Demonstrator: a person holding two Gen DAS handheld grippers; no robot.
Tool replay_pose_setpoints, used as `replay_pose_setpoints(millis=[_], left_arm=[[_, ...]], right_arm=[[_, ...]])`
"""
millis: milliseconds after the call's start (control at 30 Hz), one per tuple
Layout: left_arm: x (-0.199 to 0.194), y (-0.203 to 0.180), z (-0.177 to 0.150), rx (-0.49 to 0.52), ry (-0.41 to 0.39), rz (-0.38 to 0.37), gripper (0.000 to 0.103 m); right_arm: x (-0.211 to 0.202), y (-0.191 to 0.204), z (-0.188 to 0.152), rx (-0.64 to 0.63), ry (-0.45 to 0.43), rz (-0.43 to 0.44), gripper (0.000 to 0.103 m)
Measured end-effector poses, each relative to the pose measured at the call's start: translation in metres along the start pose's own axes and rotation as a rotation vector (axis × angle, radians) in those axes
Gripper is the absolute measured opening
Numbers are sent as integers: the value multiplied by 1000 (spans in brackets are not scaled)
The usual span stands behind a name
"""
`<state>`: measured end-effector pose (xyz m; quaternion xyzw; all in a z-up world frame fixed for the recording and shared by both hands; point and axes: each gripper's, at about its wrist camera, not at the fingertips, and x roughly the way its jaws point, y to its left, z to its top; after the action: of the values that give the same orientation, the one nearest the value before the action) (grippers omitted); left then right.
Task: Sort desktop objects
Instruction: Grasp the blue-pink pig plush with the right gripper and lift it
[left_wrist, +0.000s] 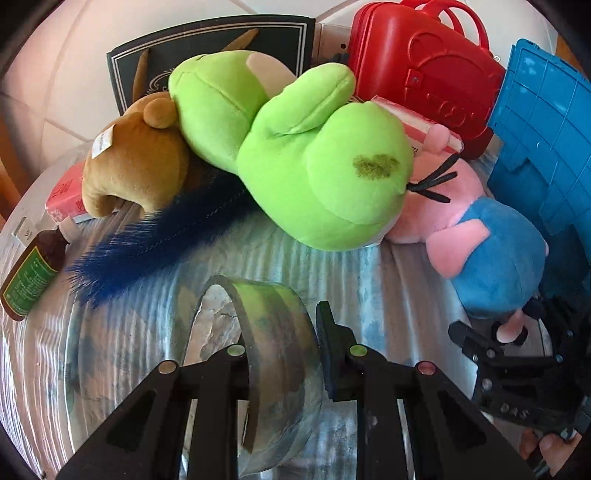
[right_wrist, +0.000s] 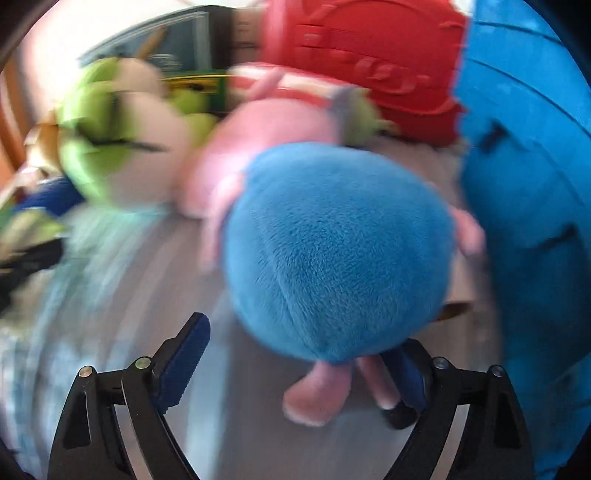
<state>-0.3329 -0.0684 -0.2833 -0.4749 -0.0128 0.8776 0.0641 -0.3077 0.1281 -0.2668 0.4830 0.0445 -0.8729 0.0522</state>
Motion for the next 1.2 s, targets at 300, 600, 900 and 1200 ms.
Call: replay_pose_setpoints(millis=[300, 600, 900, 1200], left_arm=[[-12, 17, -15, -30, 29, 33, 21], [3, 8, -8, -19, 36, 7, 21], [-1, 18, -11, -42, 38, -2, 21], [1, 10, 1, -39, 8, -29, 21]], right_arm=[[-52, 4, -25, 36, -128, -218, 92], [-53, -33, -10, 244, -250, -243, 103], [-36, 1, 2, 82, -211, -143, 103], [7, -14, 17, 54, -119, -296, 103]])
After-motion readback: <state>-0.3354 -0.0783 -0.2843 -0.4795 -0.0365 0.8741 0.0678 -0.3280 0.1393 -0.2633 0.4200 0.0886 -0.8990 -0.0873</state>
